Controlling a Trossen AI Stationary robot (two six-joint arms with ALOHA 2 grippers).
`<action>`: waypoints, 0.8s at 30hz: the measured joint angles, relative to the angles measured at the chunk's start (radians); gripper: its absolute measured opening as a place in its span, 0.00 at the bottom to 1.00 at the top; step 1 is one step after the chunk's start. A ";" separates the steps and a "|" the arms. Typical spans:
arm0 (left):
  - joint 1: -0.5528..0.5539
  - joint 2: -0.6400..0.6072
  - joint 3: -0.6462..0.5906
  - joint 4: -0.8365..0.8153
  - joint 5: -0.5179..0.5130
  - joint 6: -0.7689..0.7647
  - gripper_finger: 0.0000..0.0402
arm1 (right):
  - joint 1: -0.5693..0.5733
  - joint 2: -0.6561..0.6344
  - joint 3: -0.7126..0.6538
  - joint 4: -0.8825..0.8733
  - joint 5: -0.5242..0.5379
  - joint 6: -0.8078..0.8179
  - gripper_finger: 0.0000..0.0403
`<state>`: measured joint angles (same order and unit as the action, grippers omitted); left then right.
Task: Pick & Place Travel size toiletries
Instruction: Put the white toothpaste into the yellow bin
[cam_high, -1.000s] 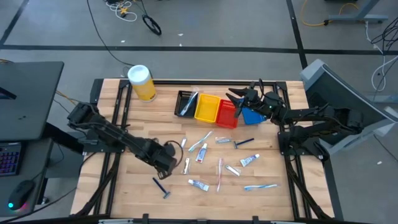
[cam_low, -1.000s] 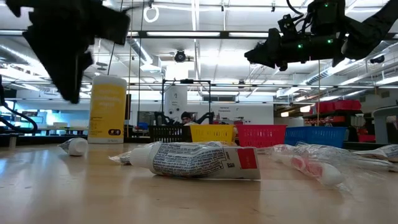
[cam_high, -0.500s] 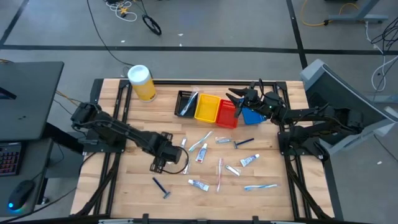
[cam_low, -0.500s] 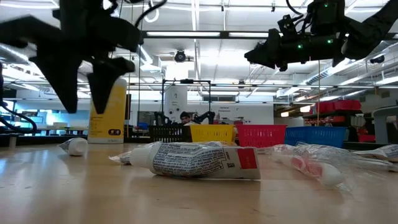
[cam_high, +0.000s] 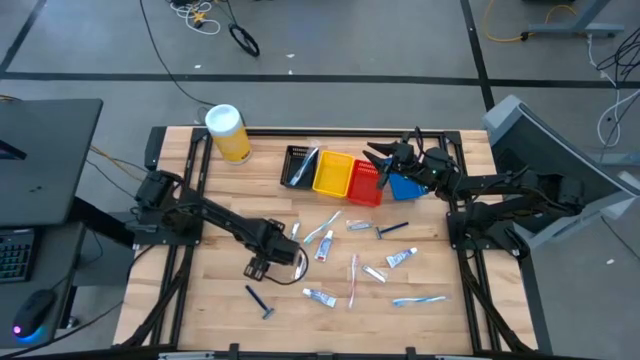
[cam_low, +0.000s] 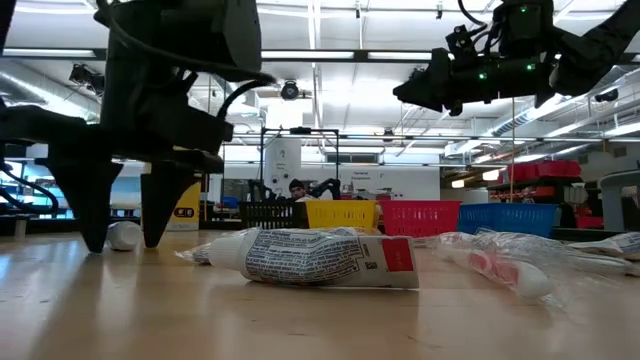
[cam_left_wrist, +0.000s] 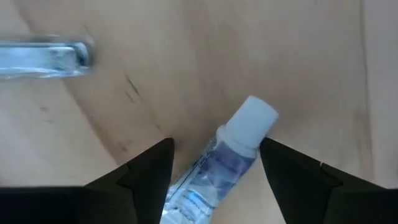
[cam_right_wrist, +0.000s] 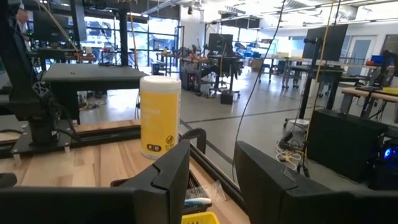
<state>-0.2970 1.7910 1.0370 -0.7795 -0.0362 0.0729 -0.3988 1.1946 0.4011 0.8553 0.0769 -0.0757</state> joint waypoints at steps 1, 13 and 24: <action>0.000 0.006 0.001 0.005 0.000 -0.002 0.61 | 0.000 0.000 0.000 0.001 0.000 0.000 0.34; 0.000 0.008 0.001 0.010 0.009 -0.119 0.36 | 0.000 0.000 0.000 0.000 0.000 0.000 0.34; -0.002 0.004 0.000 0.016 -0.034 -0.233 0.29 | 0.000 0.000 0.000 0.000 0.000 0.000 0.34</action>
<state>-0.2985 1.7950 1.0373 -0.7634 -0.0704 -0.1600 -0.3988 1.1946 0.4011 0.8555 0.0769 -0.0757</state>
